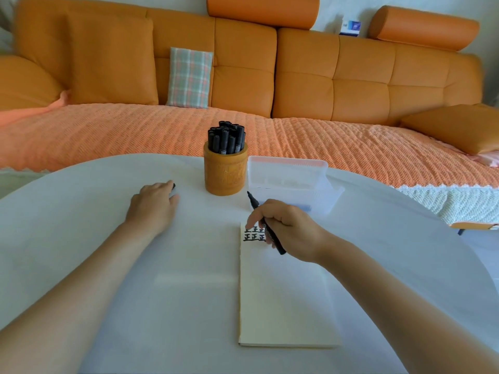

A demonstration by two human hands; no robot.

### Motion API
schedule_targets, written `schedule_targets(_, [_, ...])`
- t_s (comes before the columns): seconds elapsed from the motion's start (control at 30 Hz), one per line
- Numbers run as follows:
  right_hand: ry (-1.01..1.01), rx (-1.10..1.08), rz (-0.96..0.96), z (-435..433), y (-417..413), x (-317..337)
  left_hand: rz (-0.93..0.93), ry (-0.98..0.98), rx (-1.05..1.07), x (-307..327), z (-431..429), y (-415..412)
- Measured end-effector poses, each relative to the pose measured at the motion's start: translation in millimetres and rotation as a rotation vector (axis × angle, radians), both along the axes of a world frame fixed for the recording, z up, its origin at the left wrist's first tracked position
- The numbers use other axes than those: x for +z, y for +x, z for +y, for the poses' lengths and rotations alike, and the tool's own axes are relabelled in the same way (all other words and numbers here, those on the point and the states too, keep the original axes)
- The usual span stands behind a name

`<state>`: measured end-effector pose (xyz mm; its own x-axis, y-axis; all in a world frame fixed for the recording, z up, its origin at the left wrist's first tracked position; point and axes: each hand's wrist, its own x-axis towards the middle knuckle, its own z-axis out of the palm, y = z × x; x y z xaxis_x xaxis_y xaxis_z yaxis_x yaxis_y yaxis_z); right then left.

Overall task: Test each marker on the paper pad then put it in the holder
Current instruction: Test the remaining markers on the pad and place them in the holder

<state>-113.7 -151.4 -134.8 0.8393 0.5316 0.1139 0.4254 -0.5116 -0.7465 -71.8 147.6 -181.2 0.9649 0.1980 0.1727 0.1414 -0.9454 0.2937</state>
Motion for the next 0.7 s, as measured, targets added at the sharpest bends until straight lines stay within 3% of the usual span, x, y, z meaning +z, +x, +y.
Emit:
schedule_targets(0.2, [-0.136,0.002,-0.191,10.9,1.3,4.8,-0.23,-0.128,-0.028,3.8,-3.9,-6.7])
schedule_targets(0.3, [-0.218,-0.09,-0.214,12.7,3.3,1.1,-0.183,-0.284,-0.112,4.8,-12.9,-10.5])
schedule_targets(0.43, [-0.269,-0.217,-0.274,10.6,9.5,-3.5,-0.117,-0.34,-0.287,9.0,-27.1,-16.2])
schedule_targets(0.7, [-0.283,-0.257,-0.379,7.9,5.6,-1.8,-0.108,-0.426,-0.501,30.8,-60.7,-36.5])
